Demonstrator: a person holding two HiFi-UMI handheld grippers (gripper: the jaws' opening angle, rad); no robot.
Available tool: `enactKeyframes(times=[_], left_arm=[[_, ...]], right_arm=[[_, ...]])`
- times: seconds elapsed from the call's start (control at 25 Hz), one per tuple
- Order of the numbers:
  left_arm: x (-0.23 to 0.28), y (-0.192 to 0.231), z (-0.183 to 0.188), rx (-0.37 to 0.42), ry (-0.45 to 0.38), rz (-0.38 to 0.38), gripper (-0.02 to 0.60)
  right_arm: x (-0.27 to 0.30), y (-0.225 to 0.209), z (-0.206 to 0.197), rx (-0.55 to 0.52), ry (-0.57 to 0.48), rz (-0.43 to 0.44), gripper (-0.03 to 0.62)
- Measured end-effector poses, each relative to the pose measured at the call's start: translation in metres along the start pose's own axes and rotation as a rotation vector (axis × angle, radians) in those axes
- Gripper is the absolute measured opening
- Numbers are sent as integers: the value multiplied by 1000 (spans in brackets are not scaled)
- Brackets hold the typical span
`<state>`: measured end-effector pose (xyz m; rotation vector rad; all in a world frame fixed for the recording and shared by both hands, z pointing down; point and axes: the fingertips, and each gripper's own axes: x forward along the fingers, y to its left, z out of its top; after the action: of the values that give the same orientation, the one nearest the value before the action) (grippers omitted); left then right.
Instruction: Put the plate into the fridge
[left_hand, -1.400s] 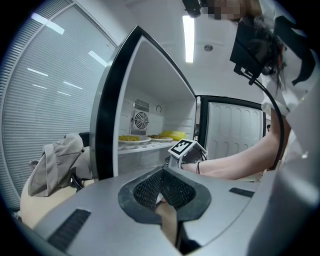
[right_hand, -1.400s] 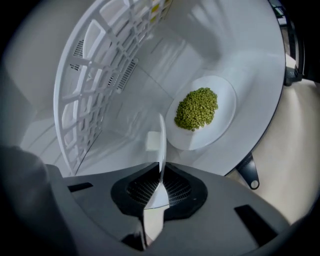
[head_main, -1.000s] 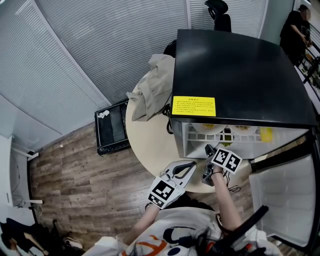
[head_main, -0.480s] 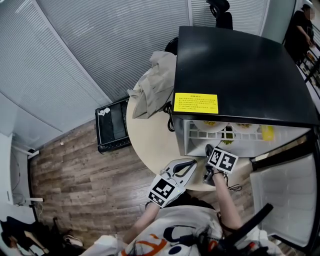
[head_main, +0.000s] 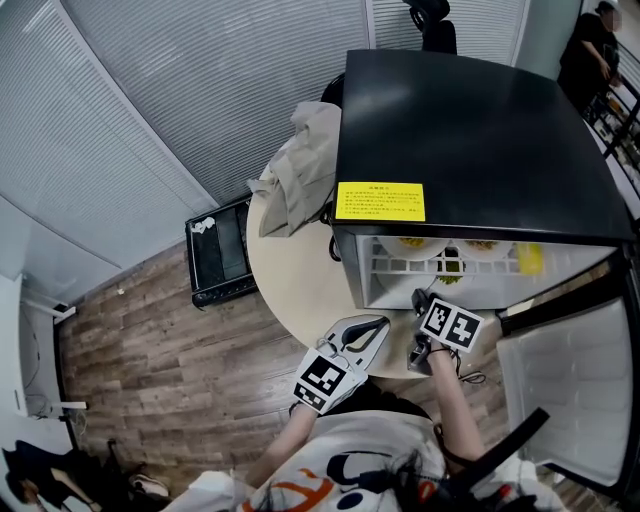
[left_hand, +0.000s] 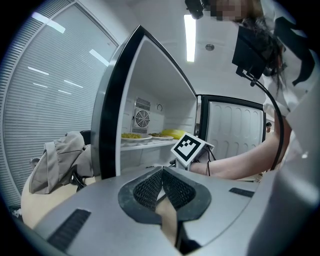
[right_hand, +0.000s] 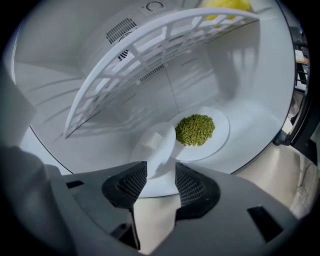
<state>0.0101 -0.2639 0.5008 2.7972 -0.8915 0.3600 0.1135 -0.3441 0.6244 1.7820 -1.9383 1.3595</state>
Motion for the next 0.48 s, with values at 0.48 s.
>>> enactKeyframes(times=[0.48], left_arm=[[-1, -8, 1, -2, -2, 21, 12]], right_arm=[[-40, 25, 3, -36, -35, 139, 115]])
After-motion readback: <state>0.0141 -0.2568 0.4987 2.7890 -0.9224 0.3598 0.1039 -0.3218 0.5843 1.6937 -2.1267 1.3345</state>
